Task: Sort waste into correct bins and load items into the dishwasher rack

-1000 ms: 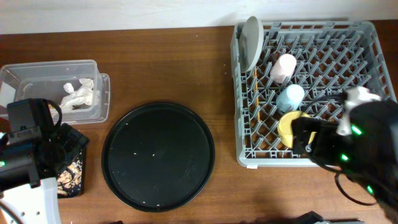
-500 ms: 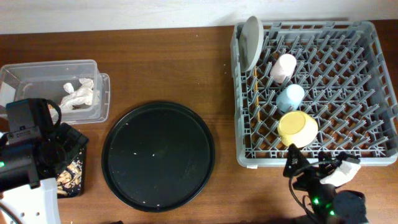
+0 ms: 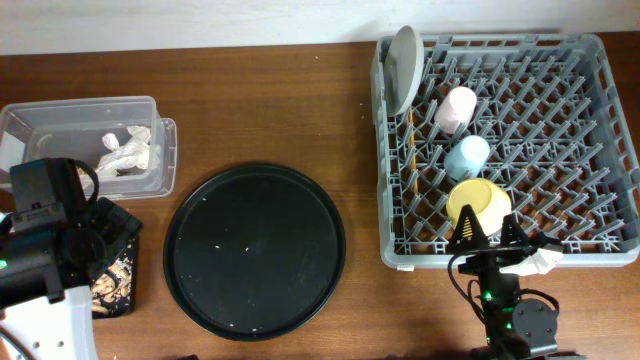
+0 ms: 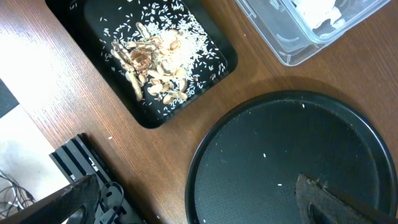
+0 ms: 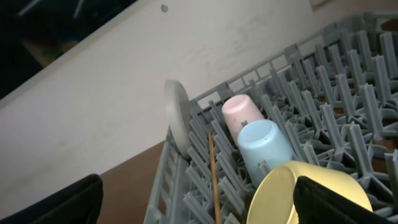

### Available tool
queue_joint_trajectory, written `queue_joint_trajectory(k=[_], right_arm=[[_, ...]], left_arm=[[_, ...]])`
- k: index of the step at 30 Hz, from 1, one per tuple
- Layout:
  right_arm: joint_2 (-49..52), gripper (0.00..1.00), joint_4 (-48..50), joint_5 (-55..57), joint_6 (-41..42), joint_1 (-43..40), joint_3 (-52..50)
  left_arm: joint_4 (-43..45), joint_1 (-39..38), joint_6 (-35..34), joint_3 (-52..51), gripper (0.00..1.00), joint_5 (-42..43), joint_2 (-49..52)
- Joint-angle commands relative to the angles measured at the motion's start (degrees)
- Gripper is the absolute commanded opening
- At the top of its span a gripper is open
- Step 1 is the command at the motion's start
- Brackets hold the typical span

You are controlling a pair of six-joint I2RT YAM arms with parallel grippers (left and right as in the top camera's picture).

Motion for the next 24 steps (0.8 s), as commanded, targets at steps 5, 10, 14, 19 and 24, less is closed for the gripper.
queue_joint_trajectory(k=[5, 10, 14, 19, 24], right_arm=[[-0.6, 0.98, 2.9, 2.3, -0.6, -4.7, -4.2], [-0.6, 0.98, -0.3, 2.2, -7.4, -7.2, -4.2], [-0.6, 0.98, -0.3, 2.0, -13.8, -7.1, -4.2], [-0.6, 0.98, -0.3, 2.1, -18.6, -7.1, -4.2], [-0.6, 0.98, -0.7, 0.3, -32.4, -7.1, -4.2]], left_arm=[[0.0, 0.2, 0.3, 0.1, 0.99, -0.6, -0.4], [0.0, 0.2, 0.3, 0.1, 0.99, -0.6, -0.4], [0.0, 0.2, 0.3, 0.1, 0.99, -0.6, -0.4], [0.0, 0.2, 0.3, 0.1, 0.99, -0.6, -0.4], [0.0, 0.2, 0.3, 0.1, 0.99, -0.6, -0.4]])
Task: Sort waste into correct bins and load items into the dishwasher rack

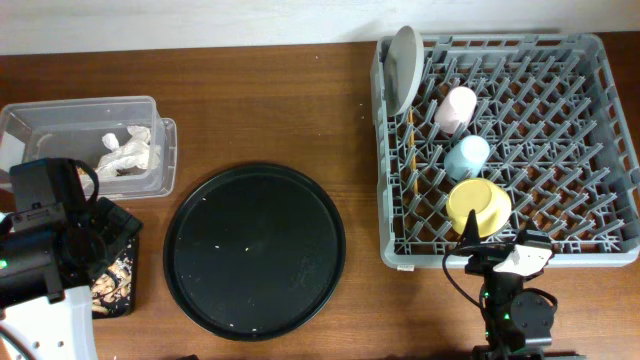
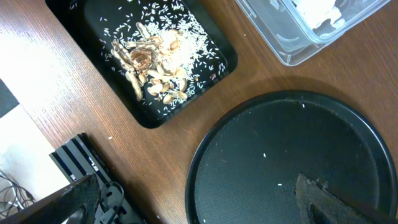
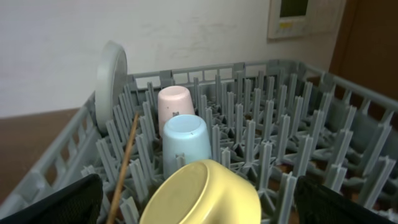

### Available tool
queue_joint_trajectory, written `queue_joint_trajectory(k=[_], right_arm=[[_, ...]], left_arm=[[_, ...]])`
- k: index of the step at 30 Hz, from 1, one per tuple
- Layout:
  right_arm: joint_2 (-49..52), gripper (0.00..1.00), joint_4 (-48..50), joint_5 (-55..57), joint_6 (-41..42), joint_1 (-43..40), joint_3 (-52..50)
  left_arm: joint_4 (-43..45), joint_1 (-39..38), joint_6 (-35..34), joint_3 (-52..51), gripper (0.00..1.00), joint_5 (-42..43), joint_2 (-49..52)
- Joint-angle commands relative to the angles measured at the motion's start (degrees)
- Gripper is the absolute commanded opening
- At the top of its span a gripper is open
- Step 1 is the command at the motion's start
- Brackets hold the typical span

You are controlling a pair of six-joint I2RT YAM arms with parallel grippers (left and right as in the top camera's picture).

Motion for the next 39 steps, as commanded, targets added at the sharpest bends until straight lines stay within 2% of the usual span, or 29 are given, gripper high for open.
queue_joint_trajectory(k=[1, 4, 33, 39], right_arm=[[-0.5, 0.98, -0.4, -0.8, -5.1, -0.3, -0.5], [-0.5, 0.98, -0.5, -2.0, -2.5, -0.3, -0.5], [-0.5, 0.98, -0.4, -1.9, -2.6, -0.4, -0.5], [-0.5, 0.98, -0.4, -2.0, -2.6, -0.3, -0.5]], left_arm=[[0.0, 0.2, 0.3, 0.1, 0.99, -0.6, -0.4], [0.0, 0.2, 0.3, 0.1, 0.99, -0.6, -0.4], [0.0, 0.2, 0.3, 0.1, 0.99, -0.6, -0.5], [-2.4, 0.2, 0.3, -1.6, 1.0, -1.3, -7.5]])
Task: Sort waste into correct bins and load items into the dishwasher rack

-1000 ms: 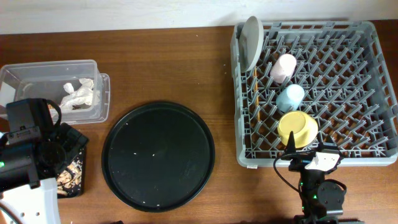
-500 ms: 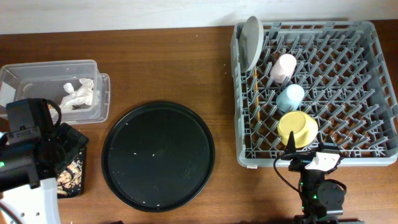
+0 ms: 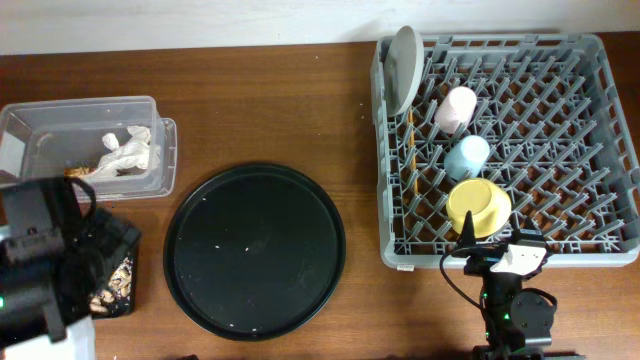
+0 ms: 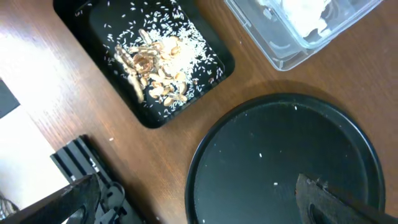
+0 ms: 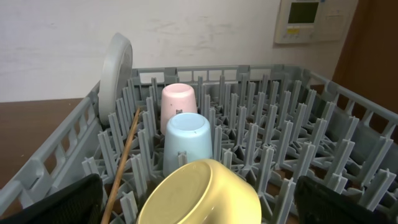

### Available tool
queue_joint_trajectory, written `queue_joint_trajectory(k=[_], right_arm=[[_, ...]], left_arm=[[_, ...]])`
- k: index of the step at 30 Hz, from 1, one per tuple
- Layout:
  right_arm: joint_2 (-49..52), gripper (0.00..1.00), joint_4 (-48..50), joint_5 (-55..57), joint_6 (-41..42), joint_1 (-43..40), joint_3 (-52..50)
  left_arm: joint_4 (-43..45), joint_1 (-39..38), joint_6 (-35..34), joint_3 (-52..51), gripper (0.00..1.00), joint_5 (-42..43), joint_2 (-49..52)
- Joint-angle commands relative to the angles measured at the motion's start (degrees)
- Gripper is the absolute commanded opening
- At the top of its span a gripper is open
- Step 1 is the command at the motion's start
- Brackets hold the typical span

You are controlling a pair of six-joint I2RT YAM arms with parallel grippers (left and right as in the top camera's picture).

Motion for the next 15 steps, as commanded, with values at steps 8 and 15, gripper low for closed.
queue_joint_trajectory(k=[8, 15], right_arm=[[-0.5, 0.98, -0.3, -0.5, 0.1, -0.4, -0.5], [-0.5, 0.98, -0.3, -0.5, 0.0, -0.4, -0.5]], left_arm=[[29.8, -8.5, 17.1, -30.9, 0.99, 9.7, -16.0], [62.8, -8.8, 23.9, -62.5, 0.99, 28.1, -37.0]])
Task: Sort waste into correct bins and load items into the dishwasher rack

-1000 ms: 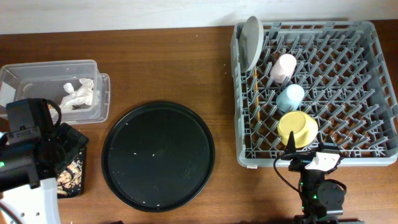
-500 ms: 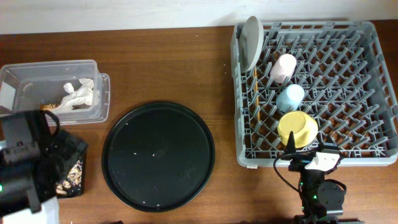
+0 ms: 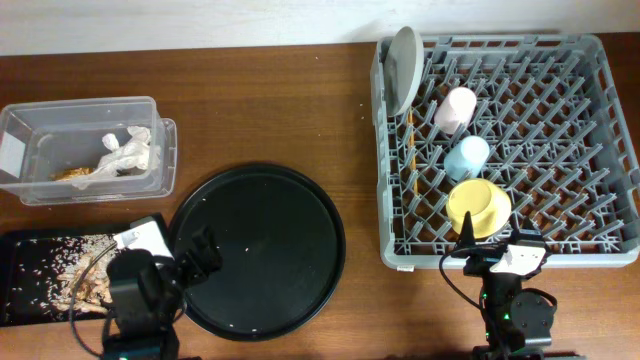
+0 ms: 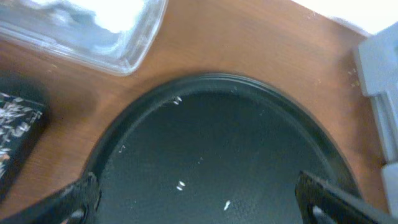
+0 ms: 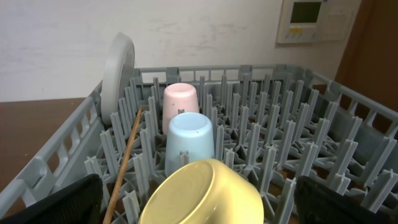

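The grey dishwasher rack (image 3: 600, 245) on the right holds an upright grey plate (image 3: 404, 55), a pink cup (image 3: 456, 108), a blue cup (image 3: 468, 156), an upturned yellow bowl (image 3: 478, 206) and a wooden chopstick (image 3: 411, 160). My right gripper (image 3: 495, 245) stands open at the rack's front edge, facing the yellow bowl (image 5: 205, 190). Over the left rim of the round black tray (image 3: 255, 250), my left gripper (image 3: 195, 262) is open and holds nothing. A few white crumbs lie on the round tray (image 4: 217, 155).
A clear plastic bin (image 3: 60, 120) with crumpled white tissue (image 3: 128, 152) sits at the far left. In front of it lies a black rectangular tray (image 3: 30, 250) with rice and food scraps. The left arm's body is folded at the table's front left.
My left arm has left the spot above the food-scrap tray and now sits low at the front, gripper over the round tray's left rim. The scrap tray shows fully. The right gripper is unchanged.
My right gripper first stood tilted at the rack's front corner by the yellow bowl, then level and slightly further back, where it stays. My left arm hung over the scrap tray through the earlier moments and is now down by the round tray.
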### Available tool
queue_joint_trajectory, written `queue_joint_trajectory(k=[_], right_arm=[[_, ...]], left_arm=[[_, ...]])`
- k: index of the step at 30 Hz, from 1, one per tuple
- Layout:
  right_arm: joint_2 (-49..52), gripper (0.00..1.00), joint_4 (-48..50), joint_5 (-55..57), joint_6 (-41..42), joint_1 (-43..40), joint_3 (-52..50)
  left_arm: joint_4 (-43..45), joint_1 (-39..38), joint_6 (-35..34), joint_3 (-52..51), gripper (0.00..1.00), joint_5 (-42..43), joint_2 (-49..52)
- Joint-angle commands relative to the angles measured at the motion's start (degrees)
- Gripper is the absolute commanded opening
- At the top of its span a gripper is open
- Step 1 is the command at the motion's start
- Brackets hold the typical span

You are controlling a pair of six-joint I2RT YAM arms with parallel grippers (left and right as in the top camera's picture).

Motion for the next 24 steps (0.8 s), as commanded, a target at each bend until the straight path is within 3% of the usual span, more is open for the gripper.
queue_joint_trajectory(k=[1, 4, 9, 12, 14, 21, 24], right_arm=[[-0.4, 0.98, -0.2, -0.1, 0.0, -0.3, -0.5], [-0.4, 0.98, -0.2, -0.1, 0.0, -0.4, -0.5], [-0.4, 0.98, -0.2, 0.0, 0.0, -0.3, -0.5], [-0.4, 0.98, -0.2, -0.1, 0.0, -0.4, -0.5], [-0.4, 0.98, -0.2, 0.0, 0.0, -0.4, -0.5], [-0.4, 0.98, -0.2, -0.1, 0.0, -0.3, -0.5], [-0.4, 0.98, -0.2, -0.1, 0.0, -0.4, -0.5]], left_arm=[[6.8, -0.1, 4.2, -7.3, 0.99, 9.0, -9.0], [12.7, -0.9, 4.2, -13.9, 0.99, 9.1, -16.4], [28.1, -1.6, 4.2, -24.2, 0.99, 8.6, -19.9], [28.2, -3.4, 4.2, -24.7, 0.99, 2.2, -21.3], [24.5, -6.7, 4.2, -24.7, 0.99, -6.8, -22.2], [24.5, -8.2, 5.0, -24.7, 0.99, -7.3, -29.1], [24.4, -8.2, 17.2, -24.7, 0.99, -7.0, -30.6]])
